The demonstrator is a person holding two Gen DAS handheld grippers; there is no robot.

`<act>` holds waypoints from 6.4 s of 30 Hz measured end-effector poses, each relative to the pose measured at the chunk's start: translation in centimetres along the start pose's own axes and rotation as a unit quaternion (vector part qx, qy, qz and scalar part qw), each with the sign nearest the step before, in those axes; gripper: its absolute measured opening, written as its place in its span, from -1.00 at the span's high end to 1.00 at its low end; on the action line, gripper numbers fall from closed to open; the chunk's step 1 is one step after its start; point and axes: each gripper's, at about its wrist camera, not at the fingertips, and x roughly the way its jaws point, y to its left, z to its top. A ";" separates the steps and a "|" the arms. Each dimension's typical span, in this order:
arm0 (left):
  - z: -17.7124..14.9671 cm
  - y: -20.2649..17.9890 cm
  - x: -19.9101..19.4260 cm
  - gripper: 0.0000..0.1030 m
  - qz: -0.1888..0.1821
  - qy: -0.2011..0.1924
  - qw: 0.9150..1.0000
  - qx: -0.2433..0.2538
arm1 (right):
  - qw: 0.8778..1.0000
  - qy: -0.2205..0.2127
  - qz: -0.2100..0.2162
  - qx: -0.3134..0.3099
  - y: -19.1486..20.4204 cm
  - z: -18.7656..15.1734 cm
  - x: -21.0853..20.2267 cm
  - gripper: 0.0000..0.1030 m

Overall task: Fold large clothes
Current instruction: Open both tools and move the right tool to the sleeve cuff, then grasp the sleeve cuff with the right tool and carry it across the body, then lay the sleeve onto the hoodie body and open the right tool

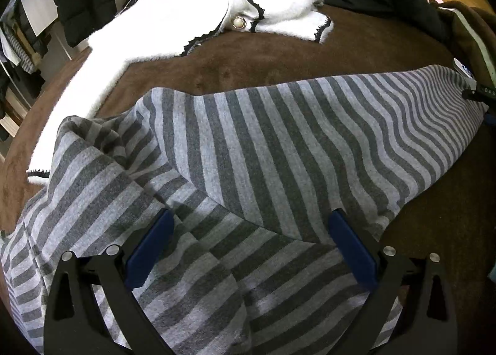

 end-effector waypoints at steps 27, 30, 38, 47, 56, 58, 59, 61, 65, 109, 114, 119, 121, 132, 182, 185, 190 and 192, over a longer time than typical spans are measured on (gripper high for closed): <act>0.2 -0.2 0.1 -0.89 0.004 0.007 1.000 0.005 | 0.993 -0.086 0.055 -0.059 4.0 2.4 -5.1 0.62; 0.6 -0.3 -0.3 -0.88 0.007 0.013 1.000 0.004 | 0.990 -0.100 0.068 -0.071 5.7 1.9 -7.5 0.62; 2.2 0.4 -5.4 -0.87 0.003 -0.045 0.999 -0.010 | 0.969 -0.135 0.125 -0.166 12.5 -1.4 -15.6 0.62; -0.6 6.7 -11.6 -0.88 0.055 -0.078 0.994 -0.054 | 0.923 -0.144 0.232 -0.271 23.1 -8.2 -22.9 0.62; -9.1 15.7 -15.5 -0.88 0.143 -0.043 0.982 -0.118 | 0.873 -0.099 0.347 -0.328 33.5 -17.9 -26.5 0.62; -11.4 17.6 -16.3 -0.88 0.159 -0.034 0.977 -0.141 | 0.859 -0.092 0.361 -0.351 35.8 -20.3 -27.3 0.62; -12.8 18.8 -16.8 -0.88 0.168 -0.028 0.973 -0.155 | 0.851 -0.084 0.370 -0.363 37.0 -21.7 -27.8 0.62; -14.6 20.3 -17.3 -0.88 0.182 -0.023 0.968 -0.173 | 0.837 -0.075 0.383 -0.384 39.0 -23.9 -28.4 0.62; -18.0 23.5 -18.3 -0.88 0.206 -0.016 0.954 -0.218 | 0.806 -0.058 0.403 -0.429 42.5 -28.3 -29.4 0.62; -18.3 26.1 -14.5 -0.88 0.085 -0.024 0.962 -0.257 | 0.853 0.042 0.314 -0.414 31.7 -24.7 -22.1 -0.39; -16.4 24.4 -11.6 -0.88 0.062 -0.004 0.968 -0.242 | 0.890 0.087 0.333 -0.299 27.6 -21.7 -18.5 -0.39; -16.9 24.5 -10.1 -0.89 0.045 0.007 0.965 -0.258 | 0.896 0.123 0.360 -0.230 26.3 -20.8 -15.9 -0.29; -17.5 24.8 -9.9 -0.89 0.033 0.007 0.962 -0.273 | 0.891 0.139 0.377 -0.211 26.5 -21.0 -15.3 -0.25; -17.4 23.5 -10.4 -0.89 0.099 0.003 0.965 -0.243 | 0.887 0.067 0.377 -0.257 29.7 -21.0 -18.6 0.83; -23.0 20.8 -12.1 -0.89 0.056 0.009 0.960 -0.273 | 0.886 0.028 0.169 -0.431 30.5 -23.0 -11.9 0.65; -23.1 20.7 -12.2 -0.89 0.059 0.007 0.959 -0.277 | 0.884 0.029 0.170 -0.435 30.5 -22.9 -12.1 0.61; -22.9 20.8 -13.0 -0.88 0.066 -0.011 0.956 -0.284 | 0.880 0.029 0.192 -0.433 30.7 -23.1 -13.8 0.03; -22.6 20.7 -14.3 -0.88 0.083 -0.029 0.955 -0.285 | 0.877 0.016 0.202 -0.437 30.7 -23.4 -15.2 -0.20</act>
